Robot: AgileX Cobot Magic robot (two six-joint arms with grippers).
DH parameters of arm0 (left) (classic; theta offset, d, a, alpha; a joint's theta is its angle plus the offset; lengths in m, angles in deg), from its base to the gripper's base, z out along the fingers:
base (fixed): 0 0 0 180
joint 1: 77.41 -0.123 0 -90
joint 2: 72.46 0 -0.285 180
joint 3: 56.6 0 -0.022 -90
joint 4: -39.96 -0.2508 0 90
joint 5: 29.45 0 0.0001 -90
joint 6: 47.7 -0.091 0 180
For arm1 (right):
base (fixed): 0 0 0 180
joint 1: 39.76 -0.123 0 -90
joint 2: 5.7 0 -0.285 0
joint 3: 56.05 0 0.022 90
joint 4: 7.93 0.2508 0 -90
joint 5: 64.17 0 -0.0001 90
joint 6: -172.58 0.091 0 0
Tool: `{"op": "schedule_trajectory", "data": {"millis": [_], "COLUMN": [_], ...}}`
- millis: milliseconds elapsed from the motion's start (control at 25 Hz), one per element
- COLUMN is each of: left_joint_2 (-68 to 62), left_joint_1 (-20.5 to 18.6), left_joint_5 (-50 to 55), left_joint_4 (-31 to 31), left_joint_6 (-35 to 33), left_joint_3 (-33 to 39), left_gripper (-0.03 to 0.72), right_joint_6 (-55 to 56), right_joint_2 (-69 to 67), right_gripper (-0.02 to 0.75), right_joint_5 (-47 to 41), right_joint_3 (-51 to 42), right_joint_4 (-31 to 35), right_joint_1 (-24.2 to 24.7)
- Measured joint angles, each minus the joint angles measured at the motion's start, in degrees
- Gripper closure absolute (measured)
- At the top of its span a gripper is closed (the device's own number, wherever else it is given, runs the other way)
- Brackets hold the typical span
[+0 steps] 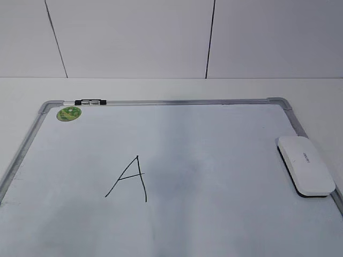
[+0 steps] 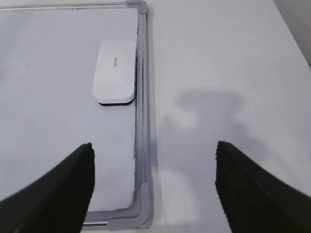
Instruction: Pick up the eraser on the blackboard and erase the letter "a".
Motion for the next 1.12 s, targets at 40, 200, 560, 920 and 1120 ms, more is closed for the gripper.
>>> {"op": "schedule_trajectory", "data": {"millis": [40,200,560,920,1120], "left_joint_2": [0.00,0.00,0.00,0.00,0.00], "left_joint_1": [-0.14,-0.27,-0.27,-0.27,-0.27], "left_joint_5": [0.00,0.00,0.00,0.00,0.00], "left_joint_4": [0.00,0.10,0.10,0.10,0.10], "left_joint_6": [0.00,0.00,0.00,0.00,0.00], "left_joint_3": [0.00,0.00,0.00,0.00,0.00], "left_gripper": [0.317,0.317,0.317,0.317,0.317], "right_joint_6": [0.00,0.00,0.00,0.00,0.00], "right_joint_2": [0.00,0.12,0.12,0.12,0.12], "right_gripper": [0.145,0.146,0.145,0.146,0.145], "right_joint_5": [0.00,0.09,0.09,0.09,0.09], "right_joint_3": [0.00,0.00,0.00,0.00,0.00], "right_joint_4": [0.00,0.00,-0.04,-0.04,-0.04], "right_joint_1": [0.41,0.64,0.64,0.64,0.64]}}
